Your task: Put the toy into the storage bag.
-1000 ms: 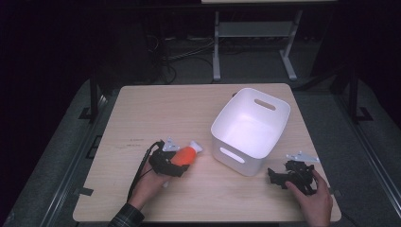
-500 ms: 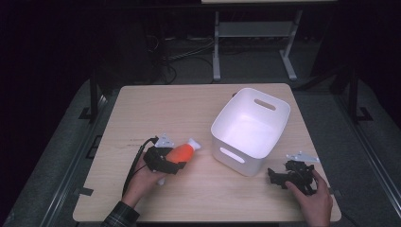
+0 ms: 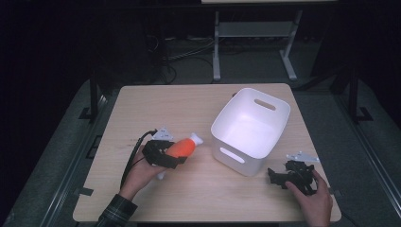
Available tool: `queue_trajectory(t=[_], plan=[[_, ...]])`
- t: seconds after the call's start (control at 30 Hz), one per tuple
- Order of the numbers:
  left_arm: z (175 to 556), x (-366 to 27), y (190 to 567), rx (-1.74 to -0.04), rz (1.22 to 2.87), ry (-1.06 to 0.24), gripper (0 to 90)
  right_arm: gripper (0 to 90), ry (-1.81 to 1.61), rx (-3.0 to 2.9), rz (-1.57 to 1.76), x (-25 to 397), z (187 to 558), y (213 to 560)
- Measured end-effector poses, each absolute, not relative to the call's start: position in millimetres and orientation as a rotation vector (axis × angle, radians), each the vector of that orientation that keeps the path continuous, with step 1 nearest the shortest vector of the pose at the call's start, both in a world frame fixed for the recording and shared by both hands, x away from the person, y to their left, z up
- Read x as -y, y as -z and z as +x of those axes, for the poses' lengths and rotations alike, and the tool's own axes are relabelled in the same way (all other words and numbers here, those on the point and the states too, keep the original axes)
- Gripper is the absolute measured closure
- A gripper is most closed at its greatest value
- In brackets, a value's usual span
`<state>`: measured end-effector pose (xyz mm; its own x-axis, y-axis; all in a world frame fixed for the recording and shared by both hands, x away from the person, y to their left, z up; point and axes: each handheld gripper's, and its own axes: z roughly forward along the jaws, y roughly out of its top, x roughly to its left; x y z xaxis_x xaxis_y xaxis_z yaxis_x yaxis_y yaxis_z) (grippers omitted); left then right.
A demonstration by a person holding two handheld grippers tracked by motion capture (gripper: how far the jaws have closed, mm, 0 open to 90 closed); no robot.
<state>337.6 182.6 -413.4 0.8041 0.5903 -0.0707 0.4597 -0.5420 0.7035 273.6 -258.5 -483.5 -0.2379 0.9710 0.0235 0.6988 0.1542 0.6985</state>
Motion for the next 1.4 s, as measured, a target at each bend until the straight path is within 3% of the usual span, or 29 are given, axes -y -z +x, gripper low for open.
queue_trajectory(t=[1.4], plan=[[372, -180, 352, -0.646, 2.201, -0.158, 24.7, 0.0, -0.838, -2.003, 1.587, 258, 274, 484]])
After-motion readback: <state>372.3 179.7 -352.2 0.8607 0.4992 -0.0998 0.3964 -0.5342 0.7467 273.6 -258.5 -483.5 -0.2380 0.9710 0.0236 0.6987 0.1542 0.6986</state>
